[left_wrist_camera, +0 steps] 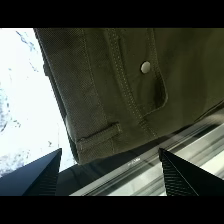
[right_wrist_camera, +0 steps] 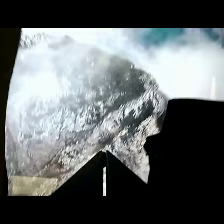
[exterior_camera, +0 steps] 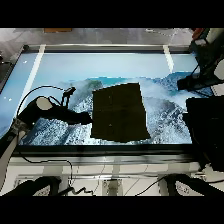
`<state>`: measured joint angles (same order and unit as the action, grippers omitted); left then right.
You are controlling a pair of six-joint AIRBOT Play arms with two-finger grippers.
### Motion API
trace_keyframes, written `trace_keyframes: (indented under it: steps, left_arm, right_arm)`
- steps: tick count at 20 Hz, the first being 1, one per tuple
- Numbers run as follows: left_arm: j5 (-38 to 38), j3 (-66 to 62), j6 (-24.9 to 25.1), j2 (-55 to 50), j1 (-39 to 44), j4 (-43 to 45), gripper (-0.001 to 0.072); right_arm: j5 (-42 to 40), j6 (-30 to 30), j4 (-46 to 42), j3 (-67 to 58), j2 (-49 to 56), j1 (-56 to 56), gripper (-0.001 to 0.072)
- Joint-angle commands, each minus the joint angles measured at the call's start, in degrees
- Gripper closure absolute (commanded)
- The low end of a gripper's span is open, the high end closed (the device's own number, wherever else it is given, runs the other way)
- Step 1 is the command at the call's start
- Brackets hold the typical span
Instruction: Fold the clothes and pants, and hang the long-sleeved shirts on hangers.
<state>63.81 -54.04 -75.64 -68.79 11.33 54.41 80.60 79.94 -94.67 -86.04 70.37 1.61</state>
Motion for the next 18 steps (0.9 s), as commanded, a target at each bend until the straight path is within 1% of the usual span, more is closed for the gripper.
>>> trace_keyframes:
  steps: [1, 3, 4, 5, 6, 7, 8, 9, 11, 13, 15, 18]
  left_arm:
    - [-1.14, -0.02, 0.00, -0.13, -0.02, 0.00, 0.0015]
    - [-1.25, -0.02, 0.02, -0.13, 0.00, -0.02, 0.0014]
    - [-1.27, -0.02, 0.00, -0.13, 0.00, 0.00, 0.0015]
    - [-1.25, -0.02, 0.02, -0.13, 0.00, 0.04, 0.0014]
    - [-1.27, -0.02, 0.04, -0.13, 0.00, 0.09, 0.0014]
    - [-1.29, -0.02, 0.02, -0.20, 0.00, 0.37, 0.0014]
    - [-1.31, -0.02, 0.04, -0.44, 0.00, 0.48, 0.0013]
    - [-1.27, -0.02, 0.02, -0.83, -0.02, 0.46, 0.0013]
    - [-1.20, -0.02, 0.02, -1.51, 0.00, 0.42, 0.0013]
    - [-1.03, -0.02, 0.00, -1.75, 0.00, 0.00, 0.0013]
    - [-1.03, -0.02, 0.00, -1.73, 0.00, -3.82, 0.0013]
    - [-0.70, -0.02, 0.00, -1.73, 0.00, -11.74, 0.0013]
  right_arm:
    - [4.09, -13.81, 21.62, 11.72, 1.42, 10.36, 0.0672]
    - [6.95, -21.97, 36.72, 21.49, 1.42, 14.97, 0.0672]
    - [6.86, -22.84, 40.48, 26.38, 1.42, 16.11, 0.0672]
    - [5.33, -22.43, 41.40, 30.62, 1.42, 16.37, 0.0668]
    - [2.60, -20.76, 41.51, 34.40, 1.42, 16.17, 0.0590]
    - [-0.70, -17.27, 41.48, 38.25, 1.42, 15.80, 0.0356]
    - [-3.39, -15.32, 41.44, 41.29, 1.46, 15.32, 0.0219]
    - [-6.08, -14.38, 41.35, 43.95, 1.49, 14.91, 0.0223]
    - [-11.21, -9.97, 41.38, 47.58, 1.62, 14.71, 0.0223]
    - [-12.92, -5.11, 41.51, 48.68, 3.37, 14.71, 0.0223]
    - [-11.80, -4.61, 43.17, 48.68, 6.58, 14.71, 0.0223]
    - [-10.69, -5.51, 48.70, 48.68, 11.04, 14.71, 0.0223]
